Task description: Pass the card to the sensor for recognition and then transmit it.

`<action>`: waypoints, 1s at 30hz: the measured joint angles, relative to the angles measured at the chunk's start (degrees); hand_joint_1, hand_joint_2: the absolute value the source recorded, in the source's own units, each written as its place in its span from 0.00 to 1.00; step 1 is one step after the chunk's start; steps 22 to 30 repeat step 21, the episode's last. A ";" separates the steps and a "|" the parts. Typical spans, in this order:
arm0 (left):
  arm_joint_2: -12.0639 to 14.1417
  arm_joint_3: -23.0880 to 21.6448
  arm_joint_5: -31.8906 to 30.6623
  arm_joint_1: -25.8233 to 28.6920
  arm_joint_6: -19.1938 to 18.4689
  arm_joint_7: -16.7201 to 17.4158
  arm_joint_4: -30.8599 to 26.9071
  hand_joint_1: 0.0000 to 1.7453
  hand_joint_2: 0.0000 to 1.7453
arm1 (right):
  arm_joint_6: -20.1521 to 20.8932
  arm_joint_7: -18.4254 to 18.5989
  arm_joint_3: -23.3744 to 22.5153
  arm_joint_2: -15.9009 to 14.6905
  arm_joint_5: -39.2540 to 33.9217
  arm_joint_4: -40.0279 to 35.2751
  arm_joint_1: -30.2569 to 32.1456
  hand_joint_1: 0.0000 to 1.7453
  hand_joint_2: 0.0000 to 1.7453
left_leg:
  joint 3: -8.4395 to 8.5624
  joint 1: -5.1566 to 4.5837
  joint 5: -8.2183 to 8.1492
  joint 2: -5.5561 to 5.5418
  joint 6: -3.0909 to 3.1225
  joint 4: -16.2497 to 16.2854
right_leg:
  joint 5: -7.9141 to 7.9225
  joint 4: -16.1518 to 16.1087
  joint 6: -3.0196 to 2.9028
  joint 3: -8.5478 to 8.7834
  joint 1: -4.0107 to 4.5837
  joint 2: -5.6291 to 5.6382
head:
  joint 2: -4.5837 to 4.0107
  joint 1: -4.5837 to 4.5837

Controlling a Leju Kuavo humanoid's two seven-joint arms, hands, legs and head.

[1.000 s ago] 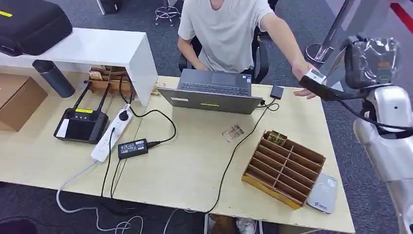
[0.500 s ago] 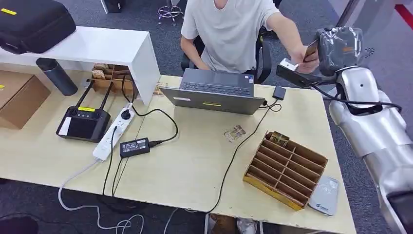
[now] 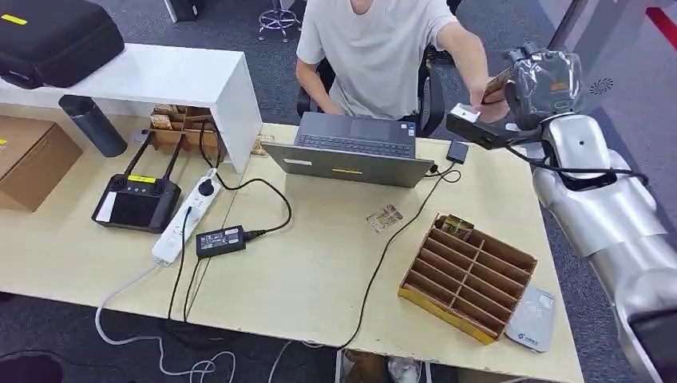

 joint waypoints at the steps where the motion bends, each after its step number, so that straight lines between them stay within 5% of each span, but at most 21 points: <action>1: 0.00 0.04 0.00 -0.01 0.00 -0.13 0.02 0.00 1.00 | -0.02 0.04 0.04 0.00 0.00 0.04 0.01 0.00 1.00 | 0.00 0.00 0.00 0.00 0.00 0.00 | 0.00 0.00 0.00 0.00 0.00 0.00 | 0.00 0.02; 30: 0.00 1.44 4.63 -0.98 0.00 -3.43 1.62 0.00 1.00 | -3.41 0.87 -1.11 -2.36 -1.18 -2.95 2.01 0.00 1.00 | 0.03 -0.01 0.00 0.00 0.00 0.02 | 0.00 -0.01 0.00 -0.01 0.00 0.01 | 0.00 0.00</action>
